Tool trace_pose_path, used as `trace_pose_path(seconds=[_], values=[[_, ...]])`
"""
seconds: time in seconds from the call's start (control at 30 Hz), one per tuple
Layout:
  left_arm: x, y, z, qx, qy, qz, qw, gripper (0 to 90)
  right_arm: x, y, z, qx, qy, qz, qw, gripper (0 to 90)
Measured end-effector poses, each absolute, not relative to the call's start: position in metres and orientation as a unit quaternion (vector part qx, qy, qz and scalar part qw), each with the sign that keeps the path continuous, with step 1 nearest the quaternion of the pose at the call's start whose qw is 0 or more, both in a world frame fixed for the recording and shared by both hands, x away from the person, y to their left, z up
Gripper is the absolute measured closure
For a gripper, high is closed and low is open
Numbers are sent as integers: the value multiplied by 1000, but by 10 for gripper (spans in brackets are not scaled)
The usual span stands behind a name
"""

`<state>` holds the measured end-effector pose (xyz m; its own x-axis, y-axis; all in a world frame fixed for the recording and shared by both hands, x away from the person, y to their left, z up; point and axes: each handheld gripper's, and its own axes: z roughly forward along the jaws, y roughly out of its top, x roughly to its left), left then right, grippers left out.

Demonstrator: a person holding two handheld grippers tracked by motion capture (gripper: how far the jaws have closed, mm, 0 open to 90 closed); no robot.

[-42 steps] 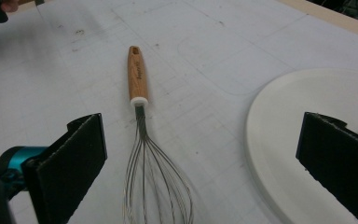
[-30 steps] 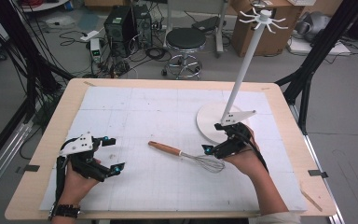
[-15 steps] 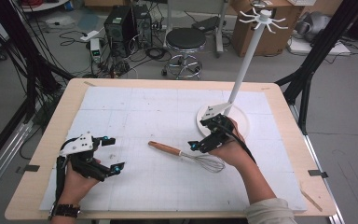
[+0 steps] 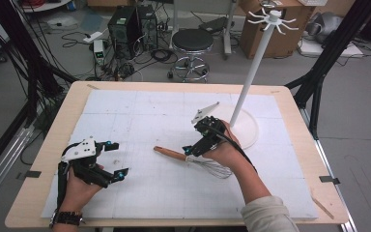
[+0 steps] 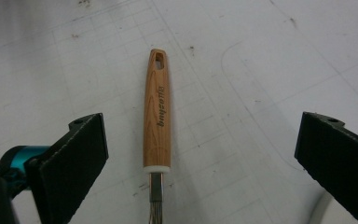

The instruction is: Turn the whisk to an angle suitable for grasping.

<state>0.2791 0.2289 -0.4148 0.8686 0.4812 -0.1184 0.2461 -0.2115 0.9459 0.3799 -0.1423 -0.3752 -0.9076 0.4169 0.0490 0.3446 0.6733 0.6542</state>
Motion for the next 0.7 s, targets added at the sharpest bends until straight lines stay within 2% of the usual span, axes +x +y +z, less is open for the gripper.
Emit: trace_pose_path(seconds=[0.3,0.4,0.57,0.67,0.7], values=[[280,228,-415,771,235,102,583,17,383,-127,-392,203,929,307,43,65],[279,228,-415,770,236,102,584,18,384,-125,-394,192,936,294,37,145],[280,228,-415,772,235,102,582,17,382,-120,-399,193,940,279,26,160],[280,228,-415,772,236,103,581,17,382,-115,-404,183,947,264,11,259],[280,228,-415,773,235,102,580,17,382,-115,-404,183,947,264,11,259]])
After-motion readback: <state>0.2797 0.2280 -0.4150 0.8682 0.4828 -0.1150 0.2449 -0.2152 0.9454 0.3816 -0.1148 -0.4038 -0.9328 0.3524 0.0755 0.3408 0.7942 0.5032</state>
